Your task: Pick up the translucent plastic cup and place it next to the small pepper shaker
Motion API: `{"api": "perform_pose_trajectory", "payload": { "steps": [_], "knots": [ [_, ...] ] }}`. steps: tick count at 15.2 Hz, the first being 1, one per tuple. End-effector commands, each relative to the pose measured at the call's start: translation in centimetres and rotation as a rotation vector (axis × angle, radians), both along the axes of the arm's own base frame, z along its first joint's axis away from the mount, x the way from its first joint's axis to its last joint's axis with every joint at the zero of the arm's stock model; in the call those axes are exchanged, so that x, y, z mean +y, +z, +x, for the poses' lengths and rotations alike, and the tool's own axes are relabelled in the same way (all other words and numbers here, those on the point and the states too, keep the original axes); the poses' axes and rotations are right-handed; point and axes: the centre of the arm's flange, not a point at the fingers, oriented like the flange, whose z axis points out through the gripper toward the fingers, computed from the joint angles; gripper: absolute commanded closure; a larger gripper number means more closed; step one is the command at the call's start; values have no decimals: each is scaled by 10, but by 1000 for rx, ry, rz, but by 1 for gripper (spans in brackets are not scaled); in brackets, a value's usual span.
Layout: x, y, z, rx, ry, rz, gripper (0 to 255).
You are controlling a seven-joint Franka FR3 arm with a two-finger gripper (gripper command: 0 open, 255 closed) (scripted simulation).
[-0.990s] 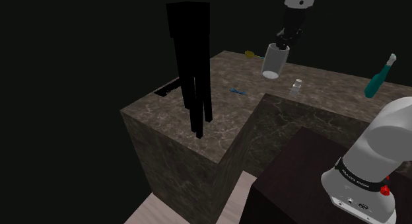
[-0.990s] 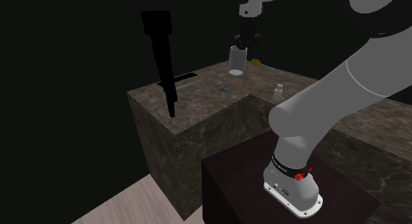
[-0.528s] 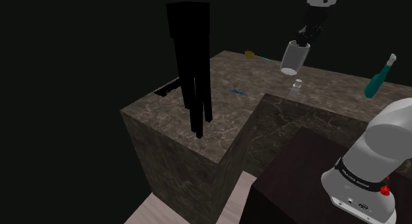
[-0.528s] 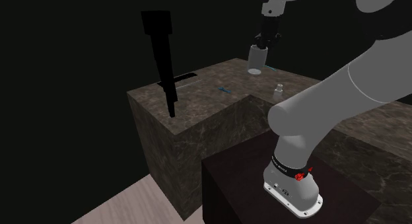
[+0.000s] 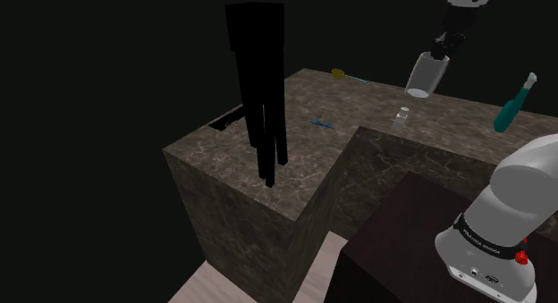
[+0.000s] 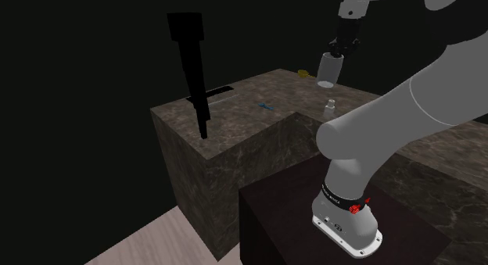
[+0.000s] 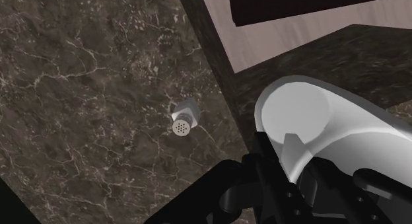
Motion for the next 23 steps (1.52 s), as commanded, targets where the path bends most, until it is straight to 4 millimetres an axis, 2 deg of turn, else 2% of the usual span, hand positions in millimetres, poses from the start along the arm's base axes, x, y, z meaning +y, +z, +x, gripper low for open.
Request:
{"api": "perform_pose_trajectory", "payload": {
  "steps": [1,13,14,23],
  "knots": [
    [-25,-1,-13,0,1,0,255],
    [-165,-1,-87,0,1,-1,255],
    [-186,-1,-98,0,1,-1,255],
    [-186,-48,-98,0,1,0,255]
  ]
}}
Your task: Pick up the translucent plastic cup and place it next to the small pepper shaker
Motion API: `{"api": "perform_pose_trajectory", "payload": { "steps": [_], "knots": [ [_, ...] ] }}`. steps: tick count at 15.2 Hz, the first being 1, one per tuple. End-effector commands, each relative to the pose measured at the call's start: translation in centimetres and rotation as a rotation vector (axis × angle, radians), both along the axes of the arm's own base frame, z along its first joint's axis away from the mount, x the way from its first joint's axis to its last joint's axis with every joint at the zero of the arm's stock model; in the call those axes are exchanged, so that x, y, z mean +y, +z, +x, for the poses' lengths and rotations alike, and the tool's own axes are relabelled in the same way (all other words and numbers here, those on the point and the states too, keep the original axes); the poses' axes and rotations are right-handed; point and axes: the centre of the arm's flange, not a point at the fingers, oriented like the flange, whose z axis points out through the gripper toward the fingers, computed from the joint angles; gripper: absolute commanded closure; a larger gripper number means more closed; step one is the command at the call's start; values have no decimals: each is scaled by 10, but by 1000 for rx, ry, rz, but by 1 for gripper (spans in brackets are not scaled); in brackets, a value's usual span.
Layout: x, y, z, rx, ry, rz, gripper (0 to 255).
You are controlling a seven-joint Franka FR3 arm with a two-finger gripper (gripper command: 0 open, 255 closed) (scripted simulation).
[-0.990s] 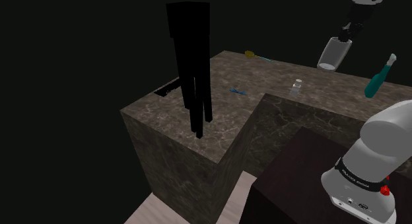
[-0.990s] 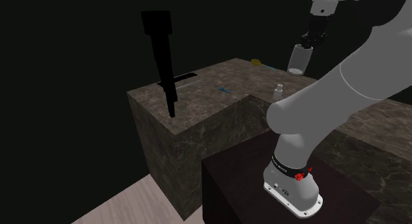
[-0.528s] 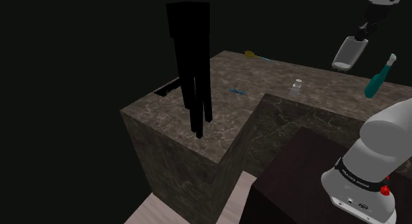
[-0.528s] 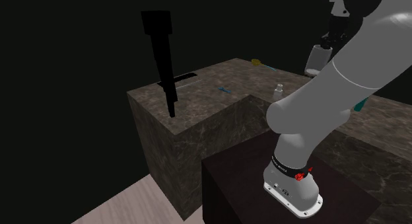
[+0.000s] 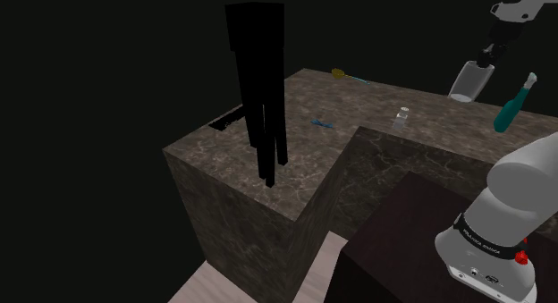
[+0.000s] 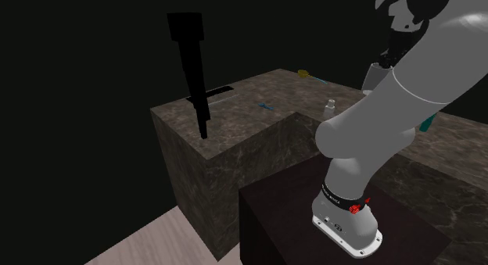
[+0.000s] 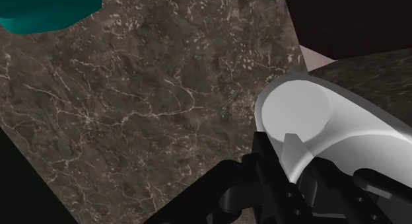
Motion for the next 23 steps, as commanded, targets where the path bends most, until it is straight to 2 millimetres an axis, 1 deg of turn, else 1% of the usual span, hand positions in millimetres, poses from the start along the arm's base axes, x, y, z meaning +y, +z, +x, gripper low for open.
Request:
{"api": "perform_pose_trajectory", "payload": {
  "steps": [1,23],
  "knots": [
    [0,-12,0,-1,0,-1,255],
    [0,-128,0,-1,0,-1,255]
  ]
}}
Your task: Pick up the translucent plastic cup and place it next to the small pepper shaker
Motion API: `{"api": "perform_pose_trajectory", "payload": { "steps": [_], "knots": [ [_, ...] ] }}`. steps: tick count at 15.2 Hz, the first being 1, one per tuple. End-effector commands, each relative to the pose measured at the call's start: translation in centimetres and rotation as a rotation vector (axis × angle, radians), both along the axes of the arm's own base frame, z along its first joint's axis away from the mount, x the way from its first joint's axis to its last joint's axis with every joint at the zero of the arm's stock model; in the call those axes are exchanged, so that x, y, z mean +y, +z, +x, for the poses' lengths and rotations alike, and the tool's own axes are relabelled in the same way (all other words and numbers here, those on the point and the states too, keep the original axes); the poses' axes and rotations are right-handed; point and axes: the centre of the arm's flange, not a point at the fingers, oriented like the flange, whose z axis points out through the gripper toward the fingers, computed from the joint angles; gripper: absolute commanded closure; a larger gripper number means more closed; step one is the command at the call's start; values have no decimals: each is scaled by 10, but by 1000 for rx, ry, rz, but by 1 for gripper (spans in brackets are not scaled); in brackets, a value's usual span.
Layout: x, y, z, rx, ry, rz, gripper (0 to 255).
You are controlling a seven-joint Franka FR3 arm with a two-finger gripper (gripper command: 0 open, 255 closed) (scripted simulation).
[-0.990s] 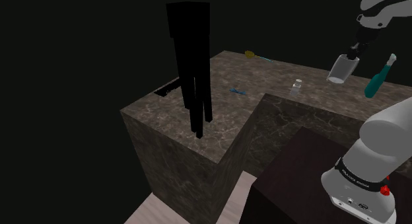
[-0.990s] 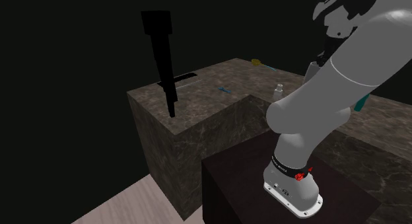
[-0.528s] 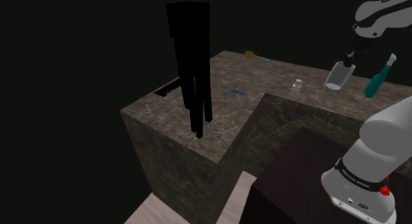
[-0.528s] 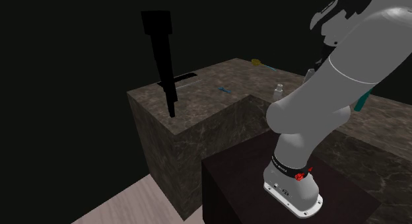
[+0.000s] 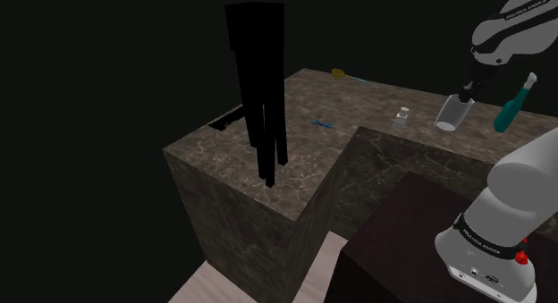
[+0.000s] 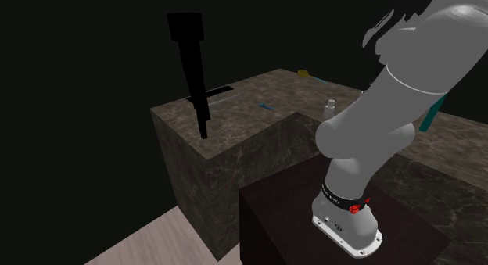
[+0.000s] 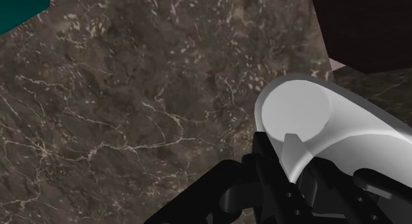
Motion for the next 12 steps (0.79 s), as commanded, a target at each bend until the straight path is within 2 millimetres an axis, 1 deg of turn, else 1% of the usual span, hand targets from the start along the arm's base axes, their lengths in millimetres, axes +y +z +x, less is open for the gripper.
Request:
{"api": "perform_pose_trajectory", "payload": {
  "steps": [1,6,12],
  "knots": [
    [0,-10,-1,-1,0,-1,255],
    [0,-36,-1,-1,0,-1,255],
    [0,-38,-1,-1,0,-1,255]
  ]
}}
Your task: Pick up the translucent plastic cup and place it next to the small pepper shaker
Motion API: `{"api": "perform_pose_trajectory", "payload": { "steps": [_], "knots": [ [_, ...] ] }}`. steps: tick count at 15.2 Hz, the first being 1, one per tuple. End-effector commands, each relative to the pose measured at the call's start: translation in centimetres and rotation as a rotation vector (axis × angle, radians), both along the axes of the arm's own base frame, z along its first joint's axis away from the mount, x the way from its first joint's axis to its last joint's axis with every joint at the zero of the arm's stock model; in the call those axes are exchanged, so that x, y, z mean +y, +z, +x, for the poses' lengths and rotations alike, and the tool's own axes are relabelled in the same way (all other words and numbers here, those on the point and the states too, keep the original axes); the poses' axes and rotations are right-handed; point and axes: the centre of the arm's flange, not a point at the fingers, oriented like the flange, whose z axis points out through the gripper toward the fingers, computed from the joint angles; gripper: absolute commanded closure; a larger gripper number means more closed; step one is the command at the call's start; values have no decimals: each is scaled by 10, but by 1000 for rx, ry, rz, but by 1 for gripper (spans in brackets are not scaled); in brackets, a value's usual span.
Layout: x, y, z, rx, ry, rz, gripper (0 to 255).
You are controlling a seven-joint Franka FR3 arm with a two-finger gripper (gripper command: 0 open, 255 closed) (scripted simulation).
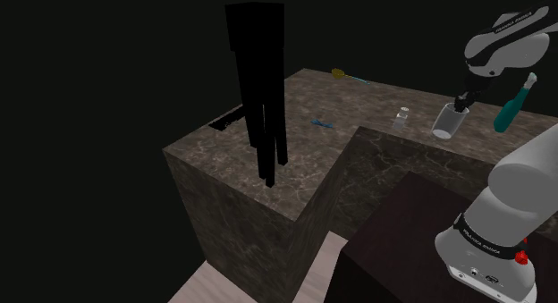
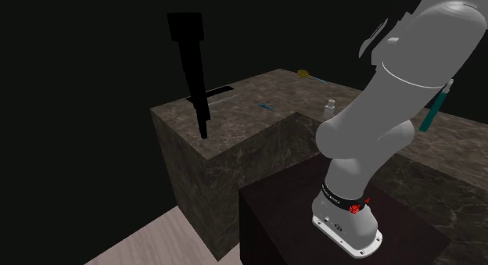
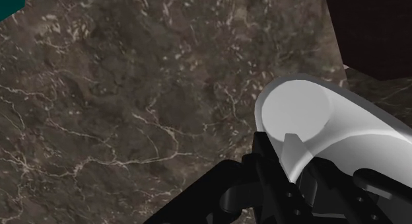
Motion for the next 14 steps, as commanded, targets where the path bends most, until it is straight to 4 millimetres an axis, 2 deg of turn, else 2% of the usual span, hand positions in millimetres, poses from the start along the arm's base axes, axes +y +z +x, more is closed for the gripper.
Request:
{"api": "perform_pose_trajectory", "payload": {
  "steps": [1,2,3,8,12,14],
  "knots": [
    [0,0,0,0,0,0,255],
    [0,0,0,0,0,0,255],
    [0,0,0,0,0,0,0],
    [0,0,0,0,0,0,0],
    [3,50,-2,0,0,0,0],
    [3,50,-2,0,0,0,0]
  ]
}}
